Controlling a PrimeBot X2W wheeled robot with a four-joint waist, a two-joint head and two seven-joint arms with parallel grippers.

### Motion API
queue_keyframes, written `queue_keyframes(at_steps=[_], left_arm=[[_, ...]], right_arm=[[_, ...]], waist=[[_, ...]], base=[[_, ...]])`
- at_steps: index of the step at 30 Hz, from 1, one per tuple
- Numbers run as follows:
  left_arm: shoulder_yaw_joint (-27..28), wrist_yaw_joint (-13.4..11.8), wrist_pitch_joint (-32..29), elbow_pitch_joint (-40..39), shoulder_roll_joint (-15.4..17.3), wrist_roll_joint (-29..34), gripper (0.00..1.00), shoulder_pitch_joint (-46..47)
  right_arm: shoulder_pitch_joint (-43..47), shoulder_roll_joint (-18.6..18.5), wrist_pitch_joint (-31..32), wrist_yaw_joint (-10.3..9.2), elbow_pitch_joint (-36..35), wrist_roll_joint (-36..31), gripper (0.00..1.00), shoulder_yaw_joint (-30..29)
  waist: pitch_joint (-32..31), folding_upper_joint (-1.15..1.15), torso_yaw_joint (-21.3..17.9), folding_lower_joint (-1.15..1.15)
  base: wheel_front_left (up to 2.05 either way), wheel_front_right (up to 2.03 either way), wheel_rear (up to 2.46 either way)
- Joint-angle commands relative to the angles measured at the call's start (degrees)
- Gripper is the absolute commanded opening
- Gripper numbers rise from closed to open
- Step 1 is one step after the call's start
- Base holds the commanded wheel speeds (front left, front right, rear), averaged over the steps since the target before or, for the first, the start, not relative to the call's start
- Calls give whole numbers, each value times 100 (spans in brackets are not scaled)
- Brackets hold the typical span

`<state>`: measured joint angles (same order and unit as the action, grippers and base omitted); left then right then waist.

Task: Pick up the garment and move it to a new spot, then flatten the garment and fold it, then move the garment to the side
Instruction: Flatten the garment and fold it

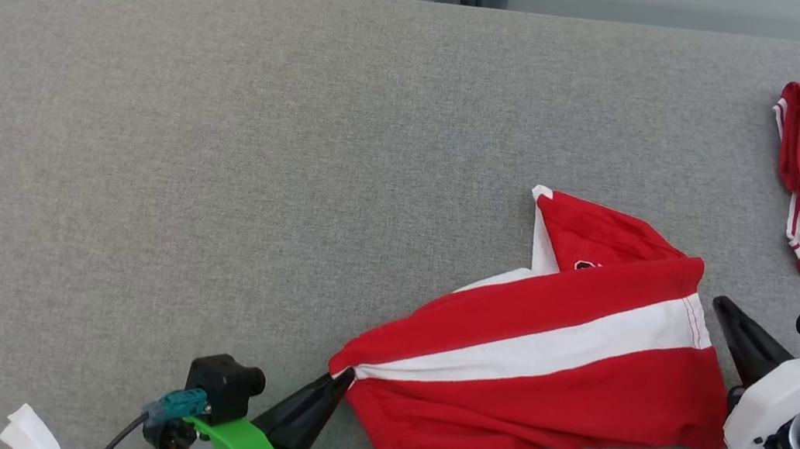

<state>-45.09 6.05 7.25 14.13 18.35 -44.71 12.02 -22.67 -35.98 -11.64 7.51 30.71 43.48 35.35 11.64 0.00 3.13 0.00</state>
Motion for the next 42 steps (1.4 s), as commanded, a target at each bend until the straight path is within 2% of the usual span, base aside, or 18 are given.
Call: queue_keyframes(at_steps=[1, 6, 9, 10, 11, 17, 24, 25, 26, 27, 28, 34, 42], left_arm=[[28, -16, 67, -49, 46, 81, 0, 100], [144, -74, 122, -435, 204, 105, 0, 196], [167, -134, -29, -698, 377, 114, 0, 199], [185, -170, -66, -746, 434, 130, 0, 185], [203, -218, -99, -781, 509, 152, 0, 165], [203, -263, -101, -747, 669, 264, 0, 241], [90, -195, -31, -561, 500, 306, 0, 320], [73, -181, -18, -538, 478, 294, 0, 329], [61, -170, -13, -520, 462, 294, 0, 340], [44, -161, -13, -498, 442, 294, 0, 350], [30, -155, -10, -476, 426, 290, 0, 357], [1, -141, 109, -369, 376, 295, 0, 360], [34, -153, 213, -640, 509, 392, 0, 432]], right_arm=[[-74, -73, -102, -4, -31, 60, 0, 7], [-159, -300, -301, -4, -387, 156, 0, -215], [8, -326, -173, -4, -634, 460, 0, -200], [69, -299, -42, -4, -679, 615, 25, -183], [97, -289, 108, -4, -773, 765, 100, -141], [263, -183, 416, -4, -780, 1157, 100, 15], [106, 6, 394, -4, -370, 1119, 100, 322], [83, 25, 429, -3, -321, 1141, 87, 387], [64, 37, 427, -3, -293, 1153, 47, 432], [41, 35, 397, -3, -258, 1167, 19, 488], [23, 21, 385, -3, -241, 1156, 0, 547], [-44, -137, 164, -4, -279, 1299, 0, 697], [105, -689, -222, -5, -853, 1789, 0, 257]], waist=[[-65, 0, -44, 0], [-202, 0, -167, 0], [-209, 0, -226, 0], [-188, 0, -234, 0], [-139, 0, -232, 0], [125, 0, -48, 0], [204, 0, 176, 0], [202, 0, 198, 0], [199, 0, 214, 0], [191, 0, 233, 0], [183, 0, 244, 0], [47, 0, 246, 0], [-256, 0, 93, 0]], base=[[0, 0, 0], [0, 0, 0], [0, 0, 0], [0, 0, 0], [0, 0, 0], [0, 0, 0], [0, 0, 0], [0, 0, 0], [0, 0, 0], [0, 0, 0], [0, 0, 0], [0, 0, 0], [0, 0, 0]])
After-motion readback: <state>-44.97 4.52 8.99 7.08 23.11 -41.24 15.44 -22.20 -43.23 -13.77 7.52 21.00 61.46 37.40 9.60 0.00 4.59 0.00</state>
